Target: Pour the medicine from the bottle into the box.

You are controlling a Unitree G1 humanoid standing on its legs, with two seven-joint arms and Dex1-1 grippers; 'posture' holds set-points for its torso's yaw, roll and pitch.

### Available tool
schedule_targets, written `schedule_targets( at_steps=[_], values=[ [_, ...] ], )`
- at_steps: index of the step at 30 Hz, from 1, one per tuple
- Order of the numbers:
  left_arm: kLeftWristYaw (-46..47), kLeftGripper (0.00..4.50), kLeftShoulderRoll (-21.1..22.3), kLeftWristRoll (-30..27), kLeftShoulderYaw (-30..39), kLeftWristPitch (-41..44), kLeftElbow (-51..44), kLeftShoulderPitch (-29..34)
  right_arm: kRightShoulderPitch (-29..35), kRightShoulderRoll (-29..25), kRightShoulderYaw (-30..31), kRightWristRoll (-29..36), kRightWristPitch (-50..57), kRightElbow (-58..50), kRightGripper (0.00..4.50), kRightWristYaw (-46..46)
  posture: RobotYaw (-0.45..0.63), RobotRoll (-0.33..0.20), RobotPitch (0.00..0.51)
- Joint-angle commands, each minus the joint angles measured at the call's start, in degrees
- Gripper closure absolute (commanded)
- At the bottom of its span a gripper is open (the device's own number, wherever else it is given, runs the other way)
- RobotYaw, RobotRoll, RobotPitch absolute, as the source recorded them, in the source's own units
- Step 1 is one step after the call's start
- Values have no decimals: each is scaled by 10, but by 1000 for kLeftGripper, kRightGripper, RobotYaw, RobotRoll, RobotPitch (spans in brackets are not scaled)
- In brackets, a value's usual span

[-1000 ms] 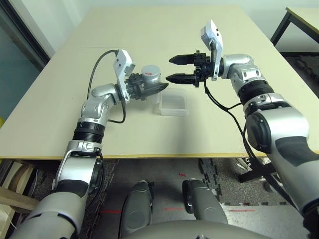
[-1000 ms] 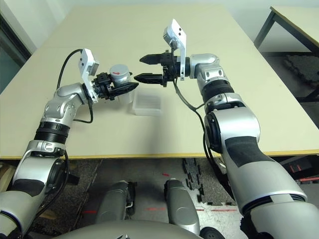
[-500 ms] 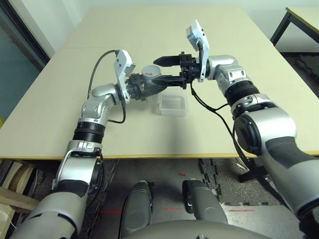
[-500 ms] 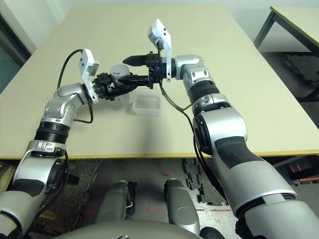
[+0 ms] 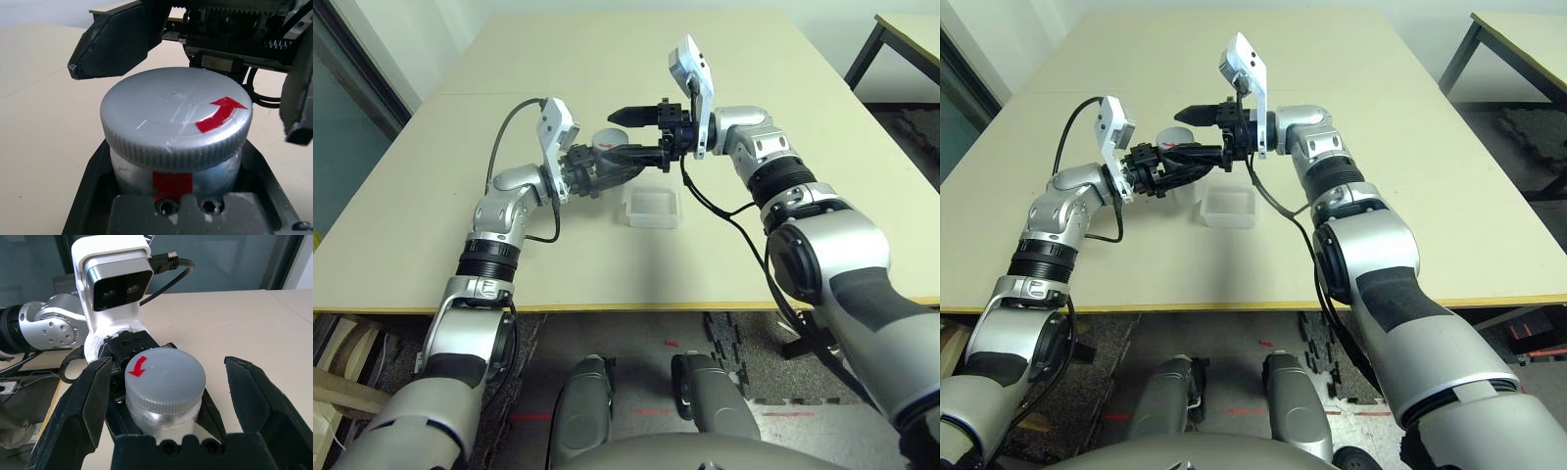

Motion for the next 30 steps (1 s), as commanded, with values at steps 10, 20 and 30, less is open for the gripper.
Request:
schedule_targets(
  at_steps=[10,20,30],
  values=[
    [-1,1816,0,6,-3,-4,-5,3,-2,4,6,-10,-8,3,1957,-1,-123,0,88],
    [1,1816,-1,6,-2,-3,-6,8,-11,2,-35,31,33,2,1957,-14,-126,0,92],
    [7,1816,-1,5,0,-3,-6,13,-10,-48,-66,45,80,-13,1957,-90,-126,0,101]
  ],
)
